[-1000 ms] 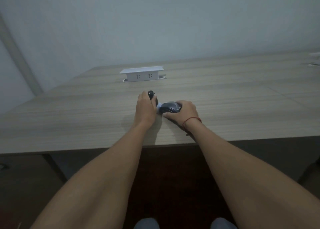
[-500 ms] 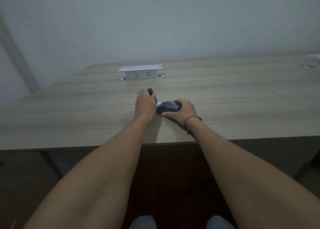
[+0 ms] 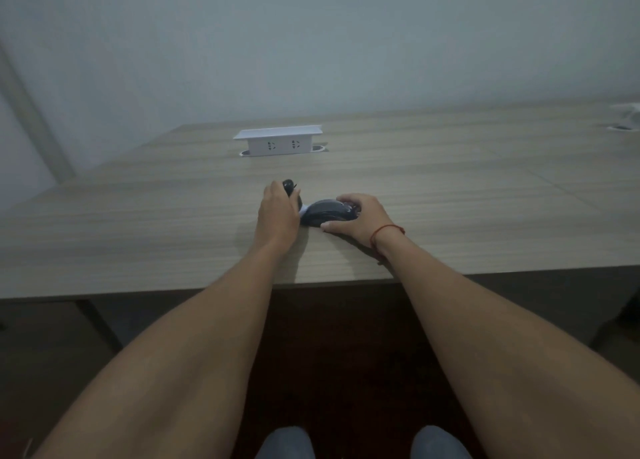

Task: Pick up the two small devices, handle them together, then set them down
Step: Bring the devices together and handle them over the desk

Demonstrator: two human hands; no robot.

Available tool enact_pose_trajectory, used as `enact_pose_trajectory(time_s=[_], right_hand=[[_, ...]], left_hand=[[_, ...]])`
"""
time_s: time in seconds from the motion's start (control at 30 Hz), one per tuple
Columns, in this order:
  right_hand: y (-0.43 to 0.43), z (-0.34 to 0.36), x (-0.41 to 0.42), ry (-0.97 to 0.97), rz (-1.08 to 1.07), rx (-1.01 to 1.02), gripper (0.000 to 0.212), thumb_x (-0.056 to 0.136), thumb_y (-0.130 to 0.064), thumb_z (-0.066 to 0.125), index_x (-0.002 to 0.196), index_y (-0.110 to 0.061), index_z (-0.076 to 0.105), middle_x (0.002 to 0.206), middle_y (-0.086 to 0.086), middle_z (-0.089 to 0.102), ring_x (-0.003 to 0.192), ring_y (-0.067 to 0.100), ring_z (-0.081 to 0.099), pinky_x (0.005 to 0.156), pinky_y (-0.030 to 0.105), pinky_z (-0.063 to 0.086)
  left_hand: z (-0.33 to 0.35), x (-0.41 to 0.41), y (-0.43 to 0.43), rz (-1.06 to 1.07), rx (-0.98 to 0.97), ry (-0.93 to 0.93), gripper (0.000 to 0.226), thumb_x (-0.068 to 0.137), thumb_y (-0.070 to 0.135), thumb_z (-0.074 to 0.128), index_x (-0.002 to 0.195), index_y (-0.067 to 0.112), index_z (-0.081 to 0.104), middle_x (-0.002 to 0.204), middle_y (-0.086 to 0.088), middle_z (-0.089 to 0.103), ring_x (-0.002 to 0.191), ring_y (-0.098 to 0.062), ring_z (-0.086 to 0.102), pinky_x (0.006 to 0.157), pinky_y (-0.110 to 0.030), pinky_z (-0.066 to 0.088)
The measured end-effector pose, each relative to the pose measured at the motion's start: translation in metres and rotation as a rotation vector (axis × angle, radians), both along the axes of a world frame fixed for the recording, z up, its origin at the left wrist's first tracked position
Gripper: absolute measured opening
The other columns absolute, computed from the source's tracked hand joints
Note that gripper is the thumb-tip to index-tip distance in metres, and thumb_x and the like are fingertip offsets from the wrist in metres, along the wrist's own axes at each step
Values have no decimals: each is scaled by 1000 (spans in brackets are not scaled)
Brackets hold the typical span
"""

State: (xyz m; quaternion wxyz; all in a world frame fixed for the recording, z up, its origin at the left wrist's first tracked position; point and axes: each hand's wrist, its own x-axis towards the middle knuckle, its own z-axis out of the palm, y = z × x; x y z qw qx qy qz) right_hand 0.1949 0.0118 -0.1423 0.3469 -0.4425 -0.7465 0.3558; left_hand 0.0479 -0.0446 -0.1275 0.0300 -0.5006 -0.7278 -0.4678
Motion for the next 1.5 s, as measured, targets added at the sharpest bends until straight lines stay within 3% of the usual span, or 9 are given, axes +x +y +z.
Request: enact_pose_trajectory(time_s=[0.13, 0.27, 0.43, 0.6, 0.7, 0.9, 1.07, 1.23, 1.5], right_hand=[[-2, -2, 0, 22, -1, -18, 83, 66, -33, 84, 138, -19, 46, 138, 4, 52, 124, 23, 49, 104, 45, 42], [-3, -1, 4, 45, 22, -6, 71, 72, -26, 81, 135, -19, 50, 136, 3, 53, 124, 21, 48, 102, 36, 40], [-3, 0, 4, 39, 21, 24, 66, 73, -24, 80, 133, -18, 52, 134, 2, 54, 119, 16, 49, 93, 27, 37], [-2, 1, 4, 13, 36, 26, 67, 74, -24, 80, 134, -17, 51, 136, 5, 54, 125, 22, 48, 97, 29, 38], [-2, 4, 5, -6, 43, 33, 66, 75, -23, 79, 135, -17, 51, 138, 6, 53, 127, 23, 47, 100, 32, 38], [-5, 5, 8, -5, 69, 31, 64, 77, -23, 77, 135, -17, 50, 139, 4, 52, 128, 21, 46, 92, 26, 34], [-5, 4, 8, -3, 60, 41, 64, 77, -22, 77, 135, -18, 51, 139, 4, 51, 128, 21, 46, 95, 28, 36], [-7, 3, 8, 8, 43, 55, 61, 78, -22, 77, 134, -18, 53, 136, 4, 54, 126, 21, 48, 95, 25, 36], [-7, 3, 7, -20, 56, 80, 54, 82, -23, 72, 133, -21, 53, 136, 3, 54, 126, 21, 47, 97, 27, 35]], left_hand=[[4, 0, -3, -11, 80, -51, 29, 100, 27, 42, 112, 2, 51, 108, -11, 53, 91, -14, 45, 78, -26, 37], [14, 10, 1, -71, 162, -36, 28, 100, 27, 44, 108, 2, 53, 98, -3, 48, 91, -16, 46, 78, -26, 37], [5, 5, 4, -7, 44, -64, 29, 100, 27, 44, 112, 1, 51, 106, -12, 53, 97, -22, 51, 81, -31, 42], [1, -12, -1, 0, -47, 0, 29, 100, 27, 44, 113, 1, 50, 114, -16, 54, 102, -25, 53, 85, -35, 46], [7, -13, -1, -14, 25, -22, 29, 99, 27, 45, 112, 2, 51, 112, -15, 55, 97, -20, 50, 82, -30, 42], [15, 15, 7, -111, 143, -58, 25, 98, 28, 48, 106, 5, 54, 100, -7, 55, 93, -18, 51, 81, -28, 44], [15, 14, 14, -6, 36, -62, 30, 99, 29, 45, 113, 3, 52, 113, -14, 57, 99, -24, 53, 84, -34, 45], [5, 1, 3, 77, -59, 22, 30, 100, 27, 43, 115, 2, 51, 114, -14, 55, 98, -24, 53, 81, -34, 43], [11, -3, 10, -9, 120, -159, 28, 97, 29, 50, 108, 4, 56, 109, -15, 60, 97, -25, 56, 81, -33, 45]])
